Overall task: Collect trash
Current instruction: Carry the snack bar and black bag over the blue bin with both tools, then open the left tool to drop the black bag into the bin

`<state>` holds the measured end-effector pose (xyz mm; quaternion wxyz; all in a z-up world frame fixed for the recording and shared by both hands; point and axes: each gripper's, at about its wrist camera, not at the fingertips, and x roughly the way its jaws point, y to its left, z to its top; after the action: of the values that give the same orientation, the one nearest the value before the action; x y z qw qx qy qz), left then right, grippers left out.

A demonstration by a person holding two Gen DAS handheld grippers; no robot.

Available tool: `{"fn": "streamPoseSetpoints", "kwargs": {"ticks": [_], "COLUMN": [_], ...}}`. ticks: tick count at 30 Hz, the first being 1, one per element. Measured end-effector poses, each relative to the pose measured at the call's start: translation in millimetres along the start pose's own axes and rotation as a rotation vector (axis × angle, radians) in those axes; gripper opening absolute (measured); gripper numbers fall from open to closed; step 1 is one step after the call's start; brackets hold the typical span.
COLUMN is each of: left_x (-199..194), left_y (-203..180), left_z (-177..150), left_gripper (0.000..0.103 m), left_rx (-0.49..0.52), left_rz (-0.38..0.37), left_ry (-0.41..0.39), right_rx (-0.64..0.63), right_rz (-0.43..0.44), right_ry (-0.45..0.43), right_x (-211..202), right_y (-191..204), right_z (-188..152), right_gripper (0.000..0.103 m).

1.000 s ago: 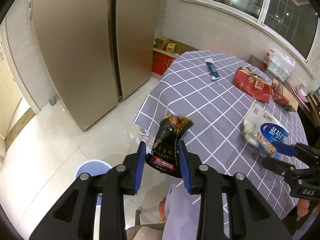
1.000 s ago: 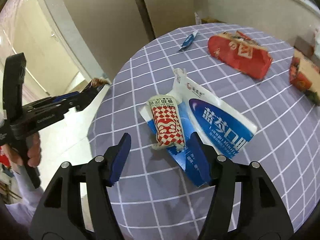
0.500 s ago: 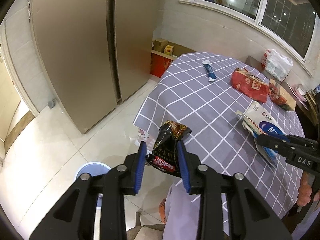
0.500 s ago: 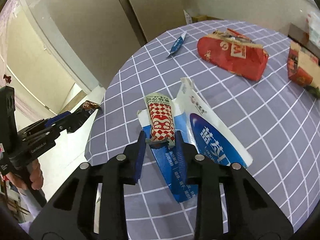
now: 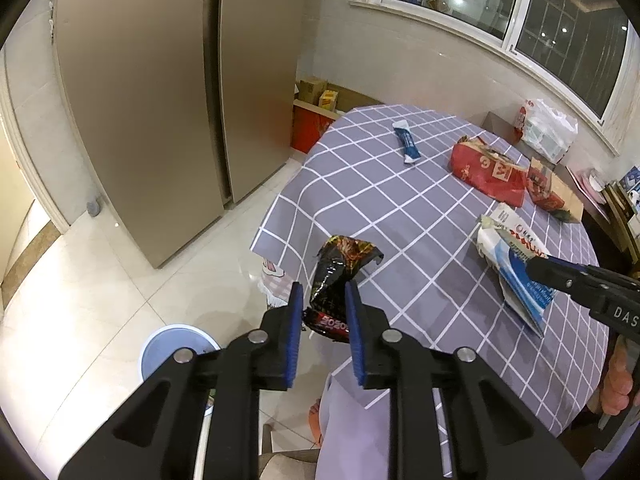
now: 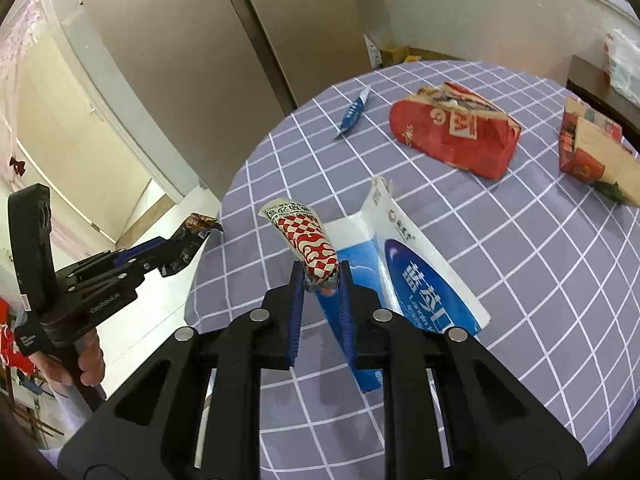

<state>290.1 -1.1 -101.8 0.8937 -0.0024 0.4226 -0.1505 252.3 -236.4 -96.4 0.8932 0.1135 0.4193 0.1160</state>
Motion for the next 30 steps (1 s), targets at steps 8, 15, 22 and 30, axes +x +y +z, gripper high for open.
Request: {"fn": "streamPoseSetpoints", "kwargs": {"ticks": [8,15,22,30], "left_x": [-17,-34,-49,-51], "left_y": [17,50,93,145], "left_z": [0,-8,-21,-40], "left_gripper": [0.019,0.019,0.02,0.02], "left_rx": [-0.026,-0.075,-0.146,-0.255], "left_rz": [0.039,0.117,0.197,0.267], "left_ry": [-0.03,-0.043,-0.032,0.009], "right_rx": [-0.053,-0.122,-0.2,-0.27], "right_rz": [0.037,0.079,0.127,0.16], "right_ry": [0.012,0.05,0.112,0.188], "right_x": [13,39,77,115], "right_y": [32,74,127,177], "right_z": [12,19,21,16], "right_gripper": [0.017,0.017,0.017,0.017]}}
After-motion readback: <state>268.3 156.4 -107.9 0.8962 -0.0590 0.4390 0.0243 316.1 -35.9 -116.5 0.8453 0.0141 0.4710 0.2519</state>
